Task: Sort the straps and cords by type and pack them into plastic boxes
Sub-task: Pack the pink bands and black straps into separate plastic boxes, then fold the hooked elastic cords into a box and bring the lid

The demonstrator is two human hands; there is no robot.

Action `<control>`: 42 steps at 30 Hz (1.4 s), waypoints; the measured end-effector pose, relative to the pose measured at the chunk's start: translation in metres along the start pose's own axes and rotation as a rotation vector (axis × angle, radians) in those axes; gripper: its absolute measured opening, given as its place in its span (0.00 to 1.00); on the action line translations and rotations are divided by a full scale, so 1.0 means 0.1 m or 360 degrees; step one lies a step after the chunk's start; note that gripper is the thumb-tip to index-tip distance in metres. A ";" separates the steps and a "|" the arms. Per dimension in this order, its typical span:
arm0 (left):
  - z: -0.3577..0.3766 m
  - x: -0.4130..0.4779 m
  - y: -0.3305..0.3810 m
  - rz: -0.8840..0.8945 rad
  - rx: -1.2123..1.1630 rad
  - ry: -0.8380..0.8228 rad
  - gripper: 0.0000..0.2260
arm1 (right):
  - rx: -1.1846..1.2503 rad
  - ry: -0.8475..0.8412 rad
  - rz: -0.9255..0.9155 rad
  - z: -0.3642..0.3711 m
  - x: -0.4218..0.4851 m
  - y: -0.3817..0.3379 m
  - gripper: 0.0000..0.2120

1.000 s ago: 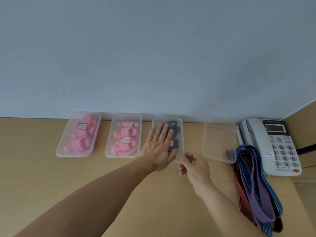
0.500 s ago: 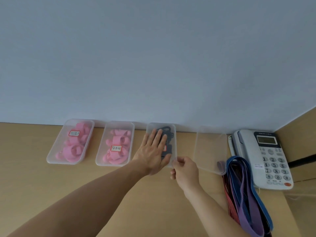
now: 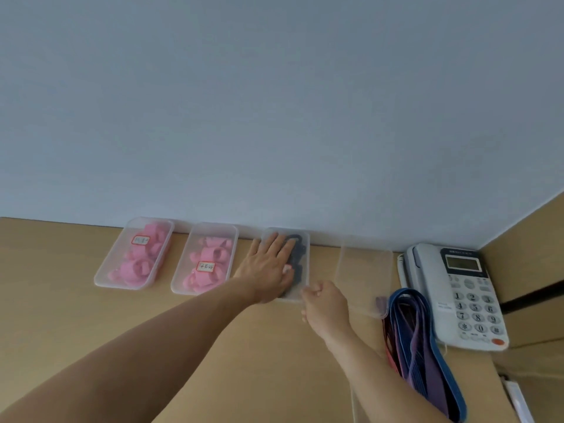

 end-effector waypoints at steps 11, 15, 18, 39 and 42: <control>-0.42 -0.57 0.71 0.0146 -0.0715 -0.0105 0.20 | -0.0721 0.0380 -0.0388 -1.02 -0.76 -0.32 0.18; -0.29 -0.79 1.15 0.0204 -0.0911 -0.0310 0.17 | -0.0680 0.0615 -0.0244 -1.52 -1.13 0.12 0.14; -0.31 -0.91 1.40 0.0263 -0.0905 -0.0387 0.18 | -0.0738 0.0687 -0.0026 -1.87 -1.27 0.48 0.07; -0.17 -0.85 2.34 -0.0145 -0.1053 -0.0282 0.12 | -0.0580 0.0244 -0.0008 -2.41 -0.85 1.17 0.09; -0.30 -0.81 2.36 -0.0231 -0.1120 -0.0160 0.09 | 0.0009 0.0278 -0.0116 -2.56 -0.82 0.84 0.13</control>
Point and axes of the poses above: each hand's wrist, its own x-axis towards the middle knuckle, its own z-axis out of the palm, y = z × x, the point moved 9 cm from there along x, towards the middle knuckle, and after that the axes turned 4 degrees about x, right-handed, at the moved point
